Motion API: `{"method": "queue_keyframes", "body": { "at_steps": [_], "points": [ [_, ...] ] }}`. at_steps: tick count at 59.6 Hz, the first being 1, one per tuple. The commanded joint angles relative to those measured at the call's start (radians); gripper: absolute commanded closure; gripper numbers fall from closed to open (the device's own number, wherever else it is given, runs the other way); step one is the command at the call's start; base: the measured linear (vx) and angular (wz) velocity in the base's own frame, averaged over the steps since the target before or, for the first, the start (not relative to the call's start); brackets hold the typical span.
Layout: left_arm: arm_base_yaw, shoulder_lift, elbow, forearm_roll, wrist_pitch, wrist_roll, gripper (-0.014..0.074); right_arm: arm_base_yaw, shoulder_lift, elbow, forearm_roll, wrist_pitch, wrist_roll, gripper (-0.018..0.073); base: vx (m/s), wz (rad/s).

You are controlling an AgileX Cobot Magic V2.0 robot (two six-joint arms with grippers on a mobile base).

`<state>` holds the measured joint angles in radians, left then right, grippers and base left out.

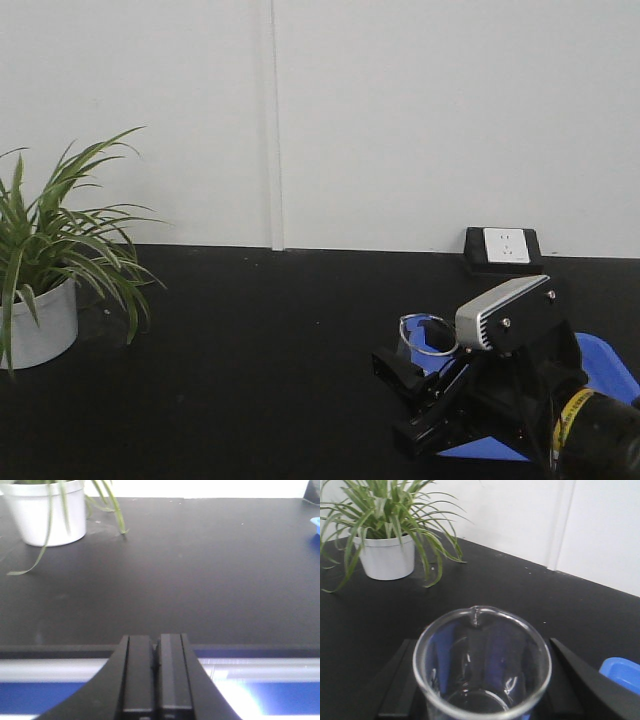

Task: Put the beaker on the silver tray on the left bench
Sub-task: 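Hold the beaker in the right gripper while driving to the silver tray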

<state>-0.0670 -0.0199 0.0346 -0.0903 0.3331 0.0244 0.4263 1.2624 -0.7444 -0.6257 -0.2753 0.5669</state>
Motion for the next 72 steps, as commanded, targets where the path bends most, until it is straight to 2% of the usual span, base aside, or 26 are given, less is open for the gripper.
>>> {"method": "queue_keyframes", "body": {
  "at_steps": [1, 30, 72],
  "points": [
    [0.002, -0.006, 0.018, -0.005, -0.084, 0.000, 0.0595, 0.000, -0.022, -0.036, 0.008, -0.072, -0.001, 0.0570, -0.18, 0.15],
    [0.002, -0.006, 0.018, -0.005, -0.084, 0.000, 0.0595, 0.000, -0.022, -0.036, 0.008, -0.072, -0.001, 0.0570, -0.12, 0.43],
    [0.002, -0.006, 0.018, -0.005, -0.084, 0.000, 0.0595, 0.000, -0.022, -0.036, 0.008, -0.073, -0.001, 0.0570, -0.10, 0.79]
  ]
}}
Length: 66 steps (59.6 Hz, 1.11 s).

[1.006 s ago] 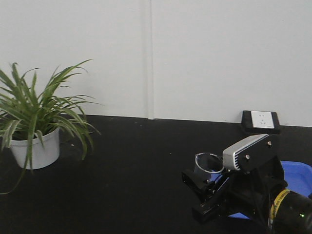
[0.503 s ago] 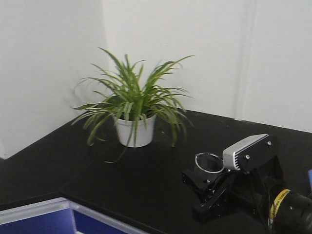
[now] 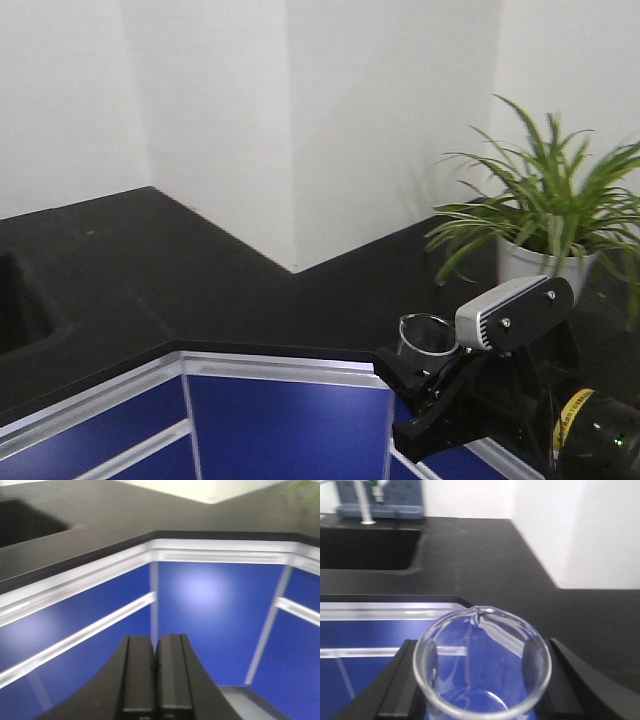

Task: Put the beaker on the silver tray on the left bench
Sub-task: 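Hold the beaker in the right gripper while driving to the silver tray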

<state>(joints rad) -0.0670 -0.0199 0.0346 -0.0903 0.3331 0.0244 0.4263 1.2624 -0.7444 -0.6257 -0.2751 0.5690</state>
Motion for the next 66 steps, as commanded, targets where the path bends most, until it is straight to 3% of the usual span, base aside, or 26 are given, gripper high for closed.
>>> {"method": "queue_keyframes", "body": {
  "at_steps": [1, 66],
  "points": [
    [0.002, -0.006, 0.018, -0.005, -0.084, 0.000, 0.0595, 0.000, -0.022, -0.036, 0.008, -0.073, -0.003, 0.0570, -0.07, 0.80],
    [0.002, -0.006, 0.018, -0.005, -0.084, 0.000, 0.0595, 0.000, -0.022, -0.036, 0.008, -0.072, -0.003, 0.0570, -0.03, 0.79]
  ]
}}
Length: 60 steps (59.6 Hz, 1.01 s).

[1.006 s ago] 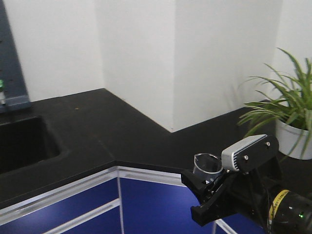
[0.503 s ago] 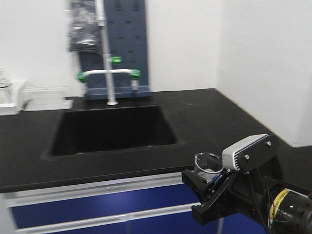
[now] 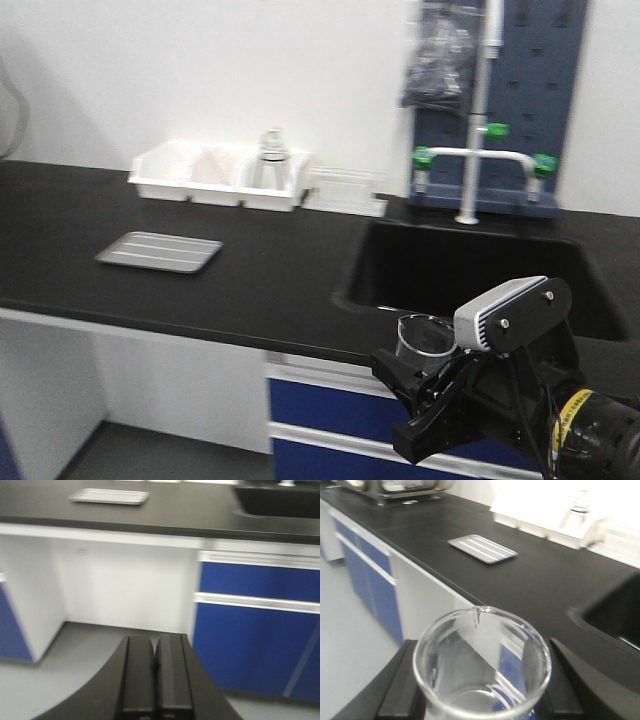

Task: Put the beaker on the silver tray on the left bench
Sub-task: 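Hold the beaker in the right gripper while driving to the silver tray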

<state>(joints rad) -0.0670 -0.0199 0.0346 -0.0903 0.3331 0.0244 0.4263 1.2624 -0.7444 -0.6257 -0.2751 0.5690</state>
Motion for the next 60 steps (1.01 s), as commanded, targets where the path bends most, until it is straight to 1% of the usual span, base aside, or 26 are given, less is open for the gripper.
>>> {"method": "queue_keyframes", "body": {
  "at_steps": [1, 29, 60],
  "points": [
    [0.002, -0.006, 0.018, -0.005, -0.084, 0.000, 0.0595, 0.000, -0.022, -0.036, 0.008, -0.072, -0.003, 0.0570, 0.08, 0.73],
    [0.002, -0.006, 0.018, -0.005, -0.084, 0.000, 0.0595, 0.000, -0.022, -0.036, 0.008, -0.072, -0.003, 0.0570, 0.14, 0.53],
    [0.002, -0.006, 0.018, -0.005, -0.084, 0.000, 0.0595, 0.000, -0.022, -0.036, 0.008, -0.072, -0.003, 0.0570, 0.19, 0.40]
  ]
}}
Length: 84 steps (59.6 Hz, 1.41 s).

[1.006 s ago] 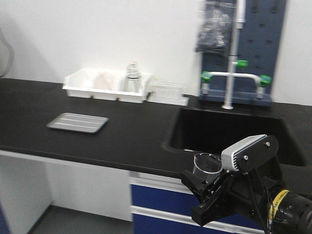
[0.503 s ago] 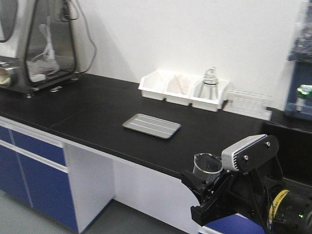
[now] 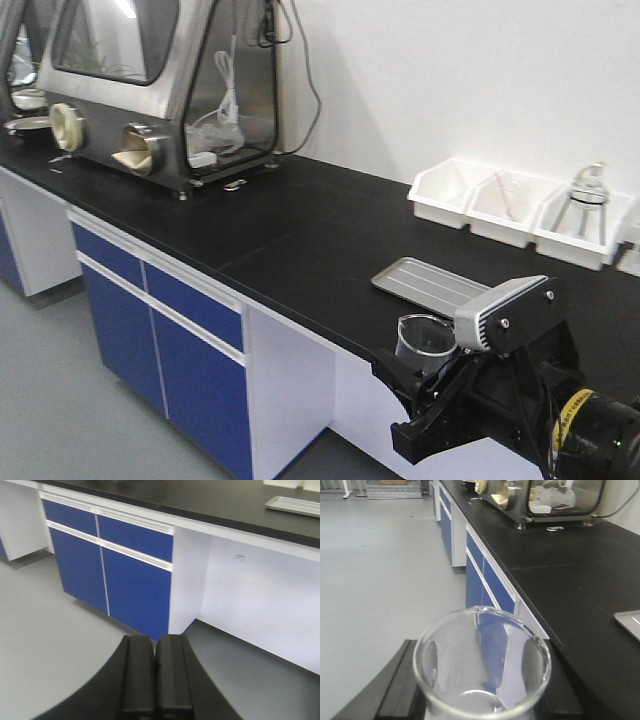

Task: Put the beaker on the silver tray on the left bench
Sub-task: 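Hold the beaker in the right gripper while driving to the silver tray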

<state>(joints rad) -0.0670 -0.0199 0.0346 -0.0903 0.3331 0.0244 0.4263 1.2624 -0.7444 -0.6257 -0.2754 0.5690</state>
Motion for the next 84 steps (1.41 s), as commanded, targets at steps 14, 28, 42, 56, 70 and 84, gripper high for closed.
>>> {"method": "queue_keyframes", "body": {
  "at_steps": [14, 28, 42, 56, 70, 84],
  "points": [
    [0.002, -0.006, 0.018, -0.005, -0.084, 0.000, 0.0595, 0.000, -0.022, -0.036, 0.008, -0.072, -0.003, 0.0570, 0.21, 0.21],
    [0.002, -0.006, 0.018, -0.005, -0.084, 0.000, 0.0595, 0.000, -0.022, -0.036, 0.008, -0.072, -0.003, 0.0570, 0.24, -0.02],
    [0.002, -0.006, 0.018, -0.005, -0.084, 0.000, 0.0595, 0.000, -0.022, -0.036, 0.008, -0.072, -0.003, 0.0570, 0.27, -0.23],
    [0.002, -0.006, 0.018, -0.005, -0.084, 0.000, 0.0595, 0.000, -0.022, -0.036, 0.008, -0.072, -0.003, 0.0570, 0.26, -0.35],
    [0.002, -0.006, 0.018, -0.005, -0.084, 0.000, 0.0595, 0.000, -0.022, -0.036, 0.008, -0.072, -0.003, 0.0570, 0.22, -0.31],
    [0.002, -0.006, 0.018, -0.005, -0.084, 0.000, 0.0595, 0.000, -0.022, -0.036, 0.008, -0.072, -0.003, 0.0570, 0.15, -0.23]
  ]
}}
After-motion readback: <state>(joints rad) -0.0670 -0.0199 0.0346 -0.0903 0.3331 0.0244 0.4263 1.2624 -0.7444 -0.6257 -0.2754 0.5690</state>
